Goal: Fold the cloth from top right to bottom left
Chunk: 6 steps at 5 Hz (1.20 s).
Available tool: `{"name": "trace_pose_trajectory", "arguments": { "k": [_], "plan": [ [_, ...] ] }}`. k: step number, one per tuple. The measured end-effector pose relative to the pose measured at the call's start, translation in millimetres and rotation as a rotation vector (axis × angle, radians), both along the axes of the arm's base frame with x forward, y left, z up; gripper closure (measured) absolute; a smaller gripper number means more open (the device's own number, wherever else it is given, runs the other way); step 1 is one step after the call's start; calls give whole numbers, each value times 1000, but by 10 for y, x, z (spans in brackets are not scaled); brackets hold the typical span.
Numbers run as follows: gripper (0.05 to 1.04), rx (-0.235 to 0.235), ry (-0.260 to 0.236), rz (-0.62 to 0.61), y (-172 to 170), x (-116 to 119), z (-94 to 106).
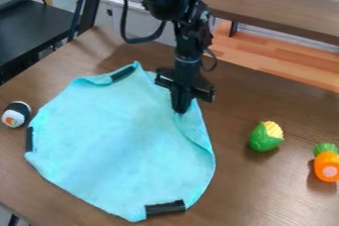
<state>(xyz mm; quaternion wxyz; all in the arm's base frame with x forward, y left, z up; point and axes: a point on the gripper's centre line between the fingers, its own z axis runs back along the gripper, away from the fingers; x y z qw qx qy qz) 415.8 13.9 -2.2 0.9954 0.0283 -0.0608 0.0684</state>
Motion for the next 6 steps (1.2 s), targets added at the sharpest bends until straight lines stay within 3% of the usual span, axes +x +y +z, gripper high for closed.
{"name": "trace_pose_trajectory", "arguments": {
  "k": [1, 2, 3, 5, 6],
  "plan": [
    [1030, -54, -17, 25, 119, -13, 218],
    [1031, -104, 0, 39, 292, -136, 327],
    [1031, -134, 11, 61, 483, -249, 357],
    [1031, -177, 88, 94, 846, -570, 207],
    [1031, -199, 70, 79, 943, -677, 364]
  ]
}}
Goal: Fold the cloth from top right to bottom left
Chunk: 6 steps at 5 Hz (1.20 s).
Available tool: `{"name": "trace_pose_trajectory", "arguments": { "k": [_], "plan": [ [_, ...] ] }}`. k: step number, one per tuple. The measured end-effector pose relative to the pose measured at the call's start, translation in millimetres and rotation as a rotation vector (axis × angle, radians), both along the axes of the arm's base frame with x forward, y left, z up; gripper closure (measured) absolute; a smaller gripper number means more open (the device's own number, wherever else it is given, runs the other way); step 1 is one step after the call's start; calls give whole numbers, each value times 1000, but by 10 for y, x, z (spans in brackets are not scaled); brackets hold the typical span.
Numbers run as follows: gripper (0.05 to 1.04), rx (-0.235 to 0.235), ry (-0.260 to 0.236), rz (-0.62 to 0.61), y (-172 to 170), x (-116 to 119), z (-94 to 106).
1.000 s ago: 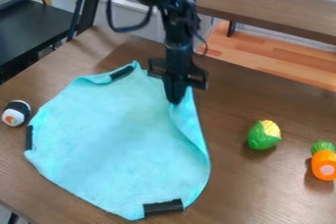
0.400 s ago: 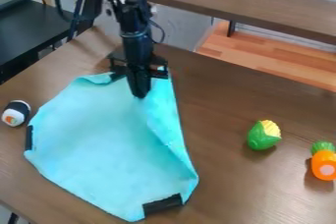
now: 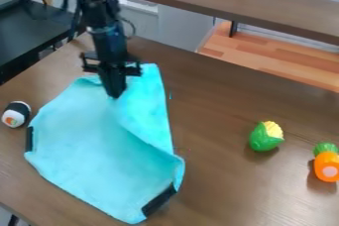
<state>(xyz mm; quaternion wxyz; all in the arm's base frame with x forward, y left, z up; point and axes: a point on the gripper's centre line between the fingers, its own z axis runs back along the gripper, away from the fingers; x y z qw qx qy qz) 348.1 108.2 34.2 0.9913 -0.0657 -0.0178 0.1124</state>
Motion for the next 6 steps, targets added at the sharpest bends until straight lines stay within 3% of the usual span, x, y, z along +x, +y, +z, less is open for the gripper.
{"name": "trace_pose_trajectory", "arguments": {
  "k": [1, 2, 4, 5, 6],
  "plan": [
    [1031, -38, 14, 19, 268, -198, 4],
    [1031, -45, -13, 8, 442, -324, 174],
    [1031, -42, 82, 32, 691, -721, 43],
    [1031, -32, 99, 33, 729, -883, 133],
    [1016, -16, 115, 46, 770, -985, 80]
  ]
}}
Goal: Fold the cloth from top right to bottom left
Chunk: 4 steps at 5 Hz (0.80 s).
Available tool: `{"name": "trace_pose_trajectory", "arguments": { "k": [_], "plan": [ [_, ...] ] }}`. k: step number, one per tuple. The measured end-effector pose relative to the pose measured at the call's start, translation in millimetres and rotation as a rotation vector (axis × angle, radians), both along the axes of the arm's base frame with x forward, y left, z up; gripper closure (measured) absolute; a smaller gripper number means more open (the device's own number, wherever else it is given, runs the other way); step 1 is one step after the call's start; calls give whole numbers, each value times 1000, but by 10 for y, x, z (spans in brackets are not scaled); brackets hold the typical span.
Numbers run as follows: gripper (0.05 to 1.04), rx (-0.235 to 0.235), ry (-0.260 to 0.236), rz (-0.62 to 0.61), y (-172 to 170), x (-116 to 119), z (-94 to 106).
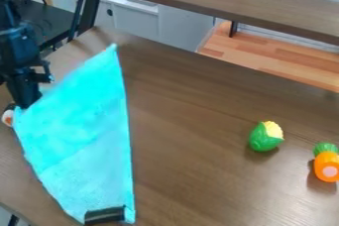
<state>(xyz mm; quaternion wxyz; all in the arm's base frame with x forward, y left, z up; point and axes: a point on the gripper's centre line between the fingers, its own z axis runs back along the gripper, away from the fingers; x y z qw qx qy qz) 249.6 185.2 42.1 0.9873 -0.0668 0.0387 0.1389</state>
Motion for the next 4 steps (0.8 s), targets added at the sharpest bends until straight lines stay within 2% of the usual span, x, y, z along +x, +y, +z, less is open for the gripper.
{"name": "trace_pose_trajectory", "arguments": {
  "k": [1, 2, 3, 4],
  "plan": [
    [864, 128, -49, -54, 87, -21, -13],
    [628, 296, -42, -121, 140, 54, -63],
    [294, 350, -1, -173, 163, 103, 25],
    [91, 332, -8, -255, 44, 141, 153]
  ]
}}
